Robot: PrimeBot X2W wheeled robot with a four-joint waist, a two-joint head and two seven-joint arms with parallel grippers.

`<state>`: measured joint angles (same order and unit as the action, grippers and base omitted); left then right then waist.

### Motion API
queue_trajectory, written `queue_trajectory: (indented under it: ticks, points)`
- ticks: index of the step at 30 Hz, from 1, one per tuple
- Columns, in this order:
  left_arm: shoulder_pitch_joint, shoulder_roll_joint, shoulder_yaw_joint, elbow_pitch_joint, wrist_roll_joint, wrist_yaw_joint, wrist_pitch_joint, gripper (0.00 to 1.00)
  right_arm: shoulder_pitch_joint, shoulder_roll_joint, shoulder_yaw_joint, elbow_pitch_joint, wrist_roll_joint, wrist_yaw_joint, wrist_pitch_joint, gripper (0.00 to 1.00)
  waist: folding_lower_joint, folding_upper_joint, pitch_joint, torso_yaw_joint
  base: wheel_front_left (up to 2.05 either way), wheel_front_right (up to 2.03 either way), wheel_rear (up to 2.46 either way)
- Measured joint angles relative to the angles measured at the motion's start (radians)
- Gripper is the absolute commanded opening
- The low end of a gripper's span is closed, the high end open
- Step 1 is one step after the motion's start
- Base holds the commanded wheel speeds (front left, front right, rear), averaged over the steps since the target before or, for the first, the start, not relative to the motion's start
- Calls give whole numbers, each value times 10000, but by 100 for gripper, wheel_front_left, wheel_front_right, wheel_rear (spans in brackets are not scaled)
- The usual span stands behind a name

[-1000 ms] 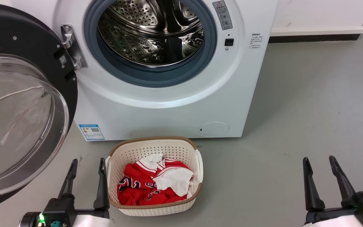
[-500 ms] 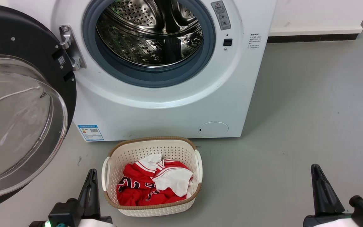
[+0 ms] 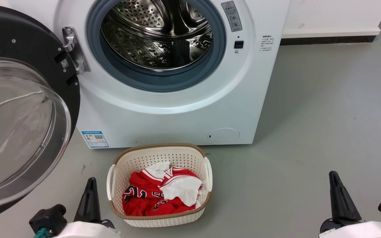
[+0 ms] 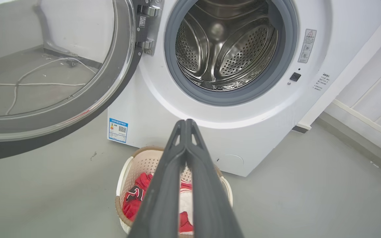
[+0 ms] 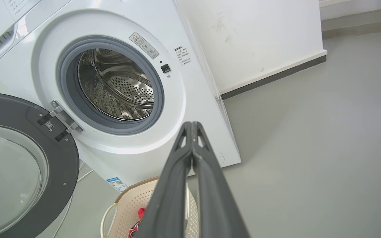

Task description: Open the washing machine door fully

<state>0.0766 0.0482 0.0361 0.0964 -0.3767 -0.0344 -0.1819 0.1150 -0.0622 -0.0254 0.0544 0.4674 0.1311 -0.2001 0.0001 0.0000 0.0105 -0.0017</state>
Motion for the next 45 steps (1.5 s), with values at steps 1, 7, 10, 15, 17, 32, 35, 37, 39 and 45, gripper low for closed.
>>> queue_trajectory:
  ticks: [1,7,10,15,17,32,35,37,39,45]
  points:
    - [-29,0,6,21,-173,-8,48,0,-32,-6,0,35,171,0,44,0,0,0,-1,0,0,0,0]
    - [-154,0,65,150,-1243,-94,297,0,-216,-40,4,186,1229,0,249,0,0,0,-5,1,0,0,0]
    - [-253,0,90,205,-1747,-111,399,0,-304,-61,0,263,1730,0,343,0,0,1,-7,2,0,0,0]
    - [-334,2,144,309,-2539,-188,606,0,-432,-84,-2,395,2499,0,514,0,0,0,-10,2,0,0,0]
    - [-414,2,163,341,-2853,-199,686,0,-498,-98,-6,431,2807,-2,566,0,0,0,-11,3,0,0,0]
    - [-675,2,311,598,-4972,-357,1189,0,-835,-148,-54,755,4861,0,1043,0,0,0,-21,5,0,0,0]
    - [-753,2,330,646,-5367,-374,1279,0,-945,-153,-67,798,5218,0,1126,0,0,0,-23,5,0,0,0]
    - [-813,2,349,677,-5614,-414,1352,0,-957,-157,-75,836,5471,-2,1170,0,0,0,-25,6,0,0,0]
    - [-845,2,360,702,-5860,-424,1411,0,-974,-161,-86,882,5695,-2,1231,0,0,0,-26,6,0,0,0]
    - [-922,2,403,796,-6589,-454,1580,0,-1154,-167,-119,995,6378,-2,1394,0,0,0,-30,7,0,0,0]
